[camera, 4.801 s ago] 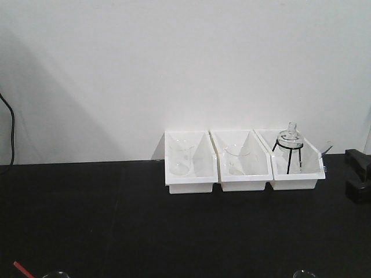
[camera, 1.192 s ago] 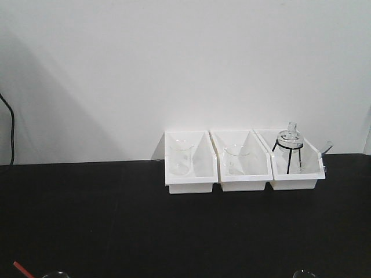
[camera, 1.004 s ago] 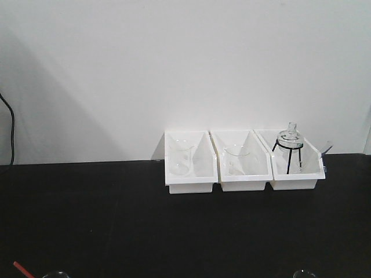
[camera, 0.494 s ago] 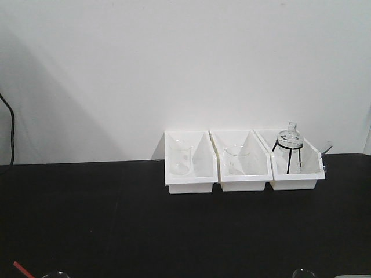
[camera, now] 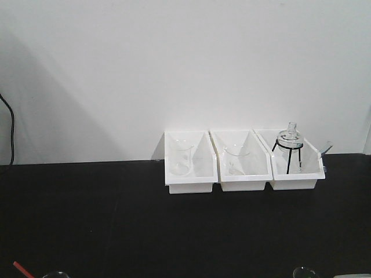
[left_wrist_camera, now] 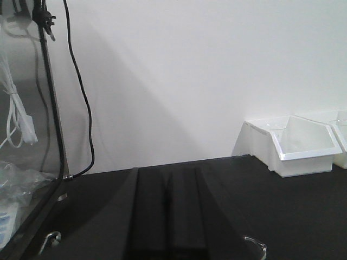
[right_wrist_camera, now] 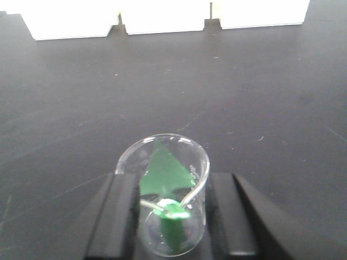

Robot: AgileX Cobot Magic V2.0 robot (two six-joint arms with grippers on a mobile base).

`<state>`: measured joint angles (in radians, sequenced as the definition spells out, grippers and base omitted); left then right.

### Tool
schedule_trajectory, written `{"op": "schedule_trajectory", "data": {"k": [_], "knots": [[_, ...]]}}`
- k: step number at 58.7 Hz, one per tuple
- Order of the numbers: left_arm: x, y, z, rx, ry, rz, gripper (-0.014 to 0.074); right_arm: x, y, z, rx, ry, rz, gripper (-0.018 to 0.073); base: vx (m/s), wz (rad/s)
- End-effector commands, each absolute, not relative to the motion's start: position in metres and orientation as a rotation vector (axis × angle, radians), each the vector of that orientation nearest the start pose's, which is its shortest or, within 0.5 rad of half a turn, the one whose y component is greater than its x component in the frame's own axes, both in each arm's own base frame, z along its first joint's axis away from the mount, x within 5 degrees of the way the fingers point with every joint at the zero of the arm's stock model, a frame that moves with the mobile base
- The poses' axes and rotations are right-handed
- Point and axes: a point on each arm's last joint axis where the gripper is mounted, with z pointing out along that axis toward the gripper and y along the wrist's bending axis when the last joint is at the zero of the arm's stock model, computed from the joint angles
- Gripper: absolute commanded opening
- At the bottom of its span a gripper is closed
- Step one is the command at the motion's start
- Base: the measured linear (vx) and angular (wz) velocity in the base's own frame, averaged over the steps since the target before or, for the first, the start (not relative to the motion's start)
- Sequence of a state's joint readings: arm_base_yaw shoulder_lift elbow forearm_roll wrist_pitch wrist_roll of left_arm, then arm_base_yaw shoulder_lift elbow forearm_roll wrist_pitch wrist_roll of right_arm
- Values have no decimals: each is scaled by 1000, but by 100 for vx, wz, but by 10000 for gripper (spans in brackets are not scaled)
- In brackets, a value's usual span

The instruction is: Sort red and green spoons into left cabinet

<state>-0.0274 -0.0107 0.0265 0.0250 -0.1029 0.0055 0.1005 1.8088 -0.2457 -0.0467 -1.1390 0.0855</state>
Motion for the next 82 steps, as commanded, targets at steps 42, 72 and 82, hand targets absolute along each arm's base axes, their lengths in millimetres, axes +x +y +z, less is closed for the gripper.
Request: {"op": "schedule_trajectory", "data": {"k": [42, 72, 82], "knots": [[53, -2, 217, 39, 1314, -11, -4, 240, 29, 147, -74, 1630, 170, 307, 0, 0], [53, -2, 217, 39, 1314, -11, -4, 240, 28, 145, -68, 1648, 164, -11, 0, 0], [53, -2, 217, 39, 1314, -11, -4, 240, 28, 146, -68, 1640, 165, -8, 0, 0]]}}
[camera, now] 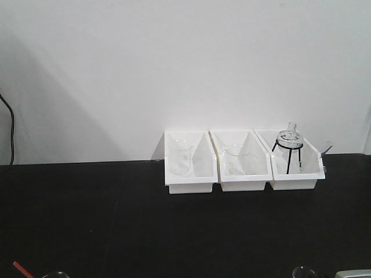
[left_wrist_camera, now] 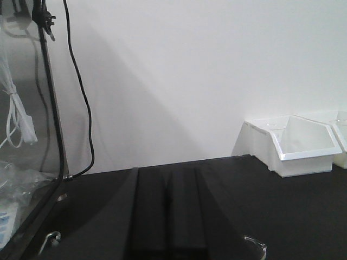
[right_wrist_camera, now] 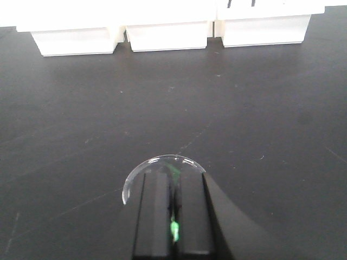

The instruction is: Sort red and green spoons into left cabinet

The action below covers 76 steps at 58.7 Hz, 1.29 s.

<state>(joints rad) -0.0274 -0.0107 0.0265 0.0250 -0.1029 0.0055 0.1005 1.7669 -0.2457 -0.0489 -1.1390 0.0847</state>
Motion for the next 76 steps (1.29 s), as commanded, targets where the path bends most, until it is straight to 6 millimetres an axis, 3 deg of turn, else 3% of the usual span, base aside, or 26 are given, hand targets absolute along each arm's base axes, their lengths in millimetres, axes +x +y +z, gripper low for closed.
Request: {"op": "schedule_trajectory", "data": {"k": [1, 20, 55, 76], "knots": [[53, -2, 217, 39, 1314, -11, -4, 240, 28, 147, -68, 1636, 165, -8, 0, 0], [53, -2, 217, 39, 1314, -11, -4, 238, 29, 160, -74, 1572, 171, -8, 0, 0], [53, -2, 217, 39, 1314, -11, -4, 217, 26, 218, -81, 1450, 157, -8, 0, 0], [53, -2, 217, 39, 1314, -11, -4, 204, 25, 237, -78, 1421, 150, -8, 0, 0]]}}
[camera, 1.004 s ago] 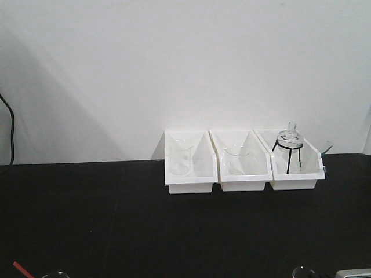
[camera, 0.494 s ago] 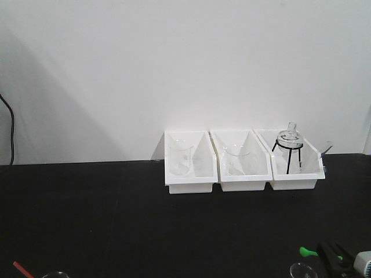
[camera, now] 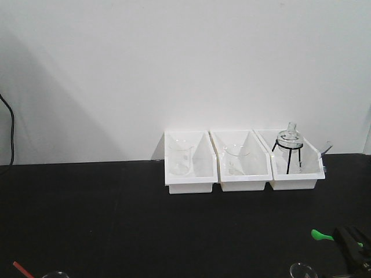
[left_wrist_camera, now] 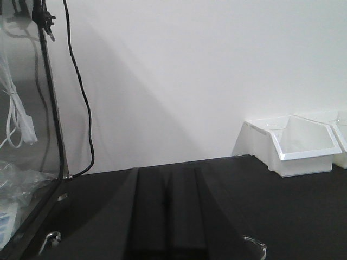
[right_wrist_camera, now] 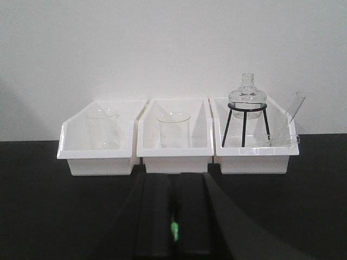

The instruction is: Sort red and green spoons into left cabinet

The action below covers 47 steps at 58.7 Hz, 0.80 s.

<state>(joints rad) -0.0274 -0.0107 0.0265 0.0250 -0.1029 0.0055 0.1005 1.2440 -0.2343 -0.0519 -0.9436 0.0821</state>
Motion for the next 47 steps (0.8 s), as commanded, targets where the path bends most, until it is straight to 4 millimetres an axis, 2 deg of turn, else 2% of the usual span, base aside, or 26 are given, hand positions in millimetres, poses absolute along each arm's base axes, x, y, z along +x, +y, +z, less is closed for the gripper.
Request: {"op": "schedule_trajectory", "data": {"k": [1, 47], "knots": [[53, -2, 217, 39, 1314, -11, -4, 204, 25, 237, -78, 1417, 151, -8, 0, 0], [52, -2, 221, 38, 1271, -12, -4, 205, 24, 236, -74, 1429, 150, -8, 0, 0]]}}
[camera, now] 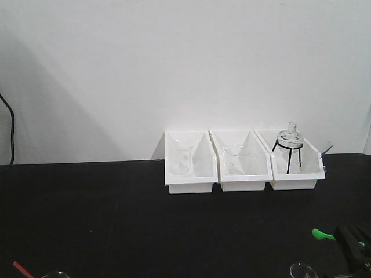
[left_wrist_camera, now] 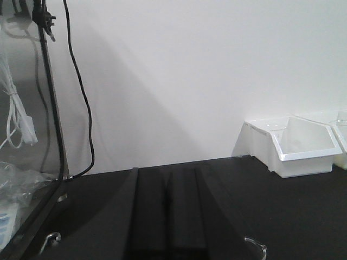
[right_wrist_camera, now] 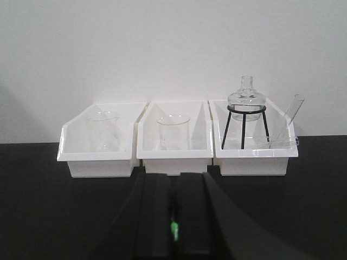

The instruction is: Sort red and green spoons into left cabinet

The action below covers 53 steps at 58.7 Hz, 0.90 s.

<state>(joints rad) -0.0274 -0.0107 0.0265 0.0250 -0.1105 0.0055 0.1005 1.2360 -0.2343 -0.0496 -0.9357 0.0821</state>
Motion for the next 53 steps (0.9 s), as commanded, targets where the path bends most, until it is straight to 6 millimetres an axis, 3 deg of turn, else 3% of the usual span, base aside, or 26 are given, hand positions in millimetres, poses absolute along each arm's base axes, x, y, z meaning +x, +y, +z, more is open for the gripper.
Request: {"op": "schedule_trajectory", "data": {"k": [1, 26, 36, 43, 53], "knots": [[52, -2, 221, 38, 1265, -12, -4, 205, 24, 236, -74, 1429, 150, -8, 0, 0], [47, -2, 235, 28, 1123, -27, -4, 205, 24, 236, -74, 1429, 150, -8, 0, 0], [45, -2, 240, -68, 1105, -180, 4, 205, 24, 236, -74, 1429, 150, -8, 0, 0], [43, -2, 253, -134, 1138, -276, 35, 205, 24, 236, -74, 1429, 150, -8, 0, 0], [43, -2, 279, -95, 1236, -202, 141, 205, 24, 236, -74, 1430, 150, -8, 0, 0]]}}
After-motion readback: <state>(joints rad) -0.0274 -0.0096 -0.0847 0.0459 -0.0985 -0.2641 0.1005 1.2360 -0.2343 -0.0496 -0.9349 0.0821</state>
